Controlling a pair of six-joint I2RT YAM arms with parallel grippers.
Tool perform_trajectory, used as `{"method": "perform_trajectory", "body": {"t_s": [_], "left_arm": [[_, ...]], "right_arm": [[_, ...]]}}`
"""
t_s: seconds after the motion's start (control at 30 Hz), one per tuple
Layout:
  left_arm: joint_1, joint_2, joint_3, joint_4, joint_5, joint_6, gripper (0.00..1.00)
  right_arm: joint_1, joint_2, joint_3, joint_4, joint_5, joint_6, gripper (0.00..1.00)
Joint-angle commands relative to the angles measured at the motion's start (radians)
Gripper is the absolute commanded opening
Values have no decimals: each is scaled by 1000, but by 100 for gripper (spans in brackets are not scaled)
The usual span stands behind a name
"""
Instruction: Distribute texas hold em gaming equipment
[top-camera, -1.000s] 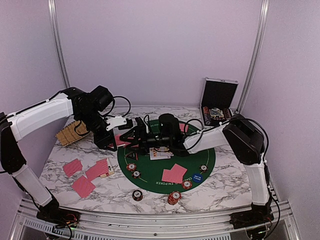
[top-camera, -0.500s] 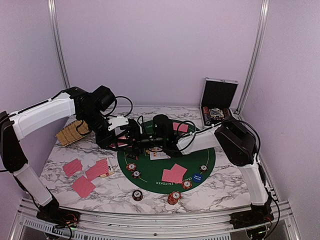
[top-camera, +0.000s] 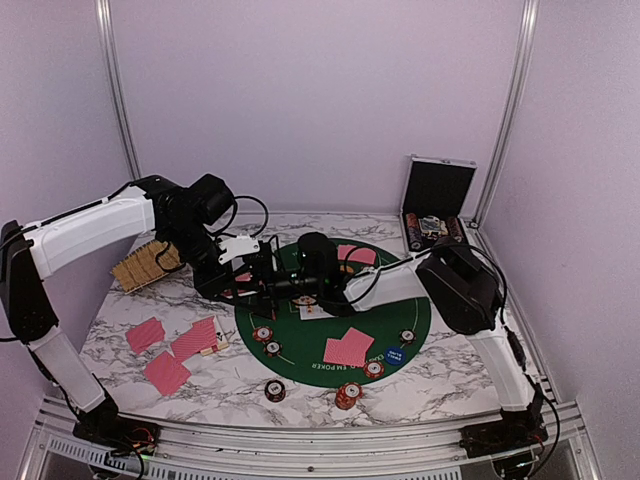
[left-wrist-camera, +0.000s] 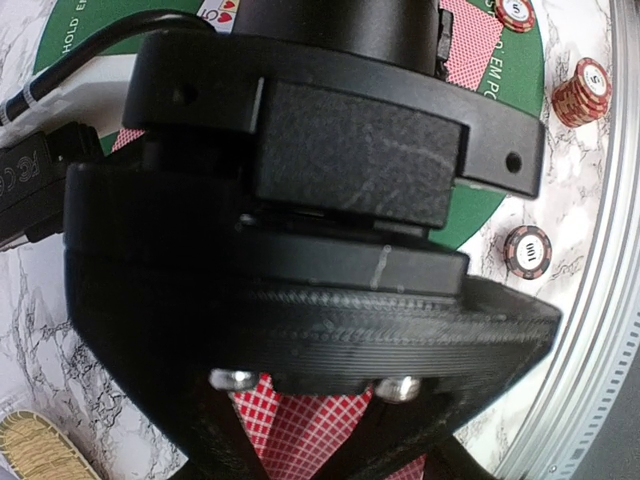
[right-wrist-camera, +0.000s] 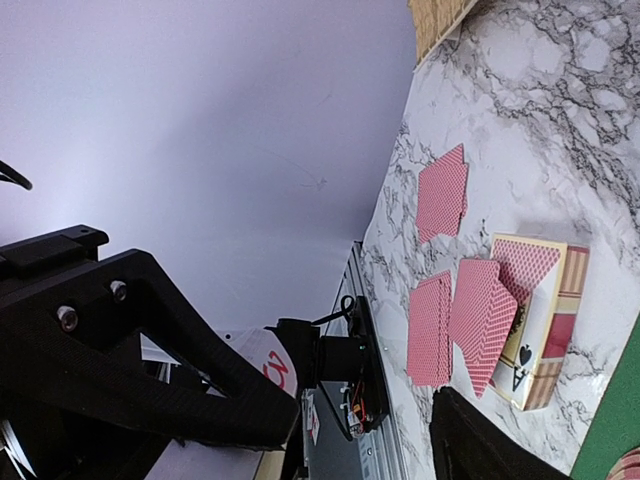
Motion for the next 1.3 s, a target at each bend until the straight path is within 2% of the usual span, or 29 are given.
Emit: {"method": "perform_trajectory", "body": {"t_s": [0.0, 0.3, 0.8, 1.1, 1.27], "left_arm": [[-6, -2, 23, -15, 6, 13, 51], [-6, -17, 5, -14, 7, 16, 51], [-6, -39, -18, -12, 4, 20, 51], [-6, -45, -33, -11, -5, 23, 50], [-6, -48, -31, -11, -9, 25, 50]], "right_arm": [[6, 8, 49, -56, 8, -5, 77], [-7, -36, 23, -152, 49, -54, 66], [-42, -112, -81, -125, 61, -62, 42], [-50, -134, -116, -100, 54, -61, 31], [-60, -155, -141, -118, 52, -85, 29]]}}
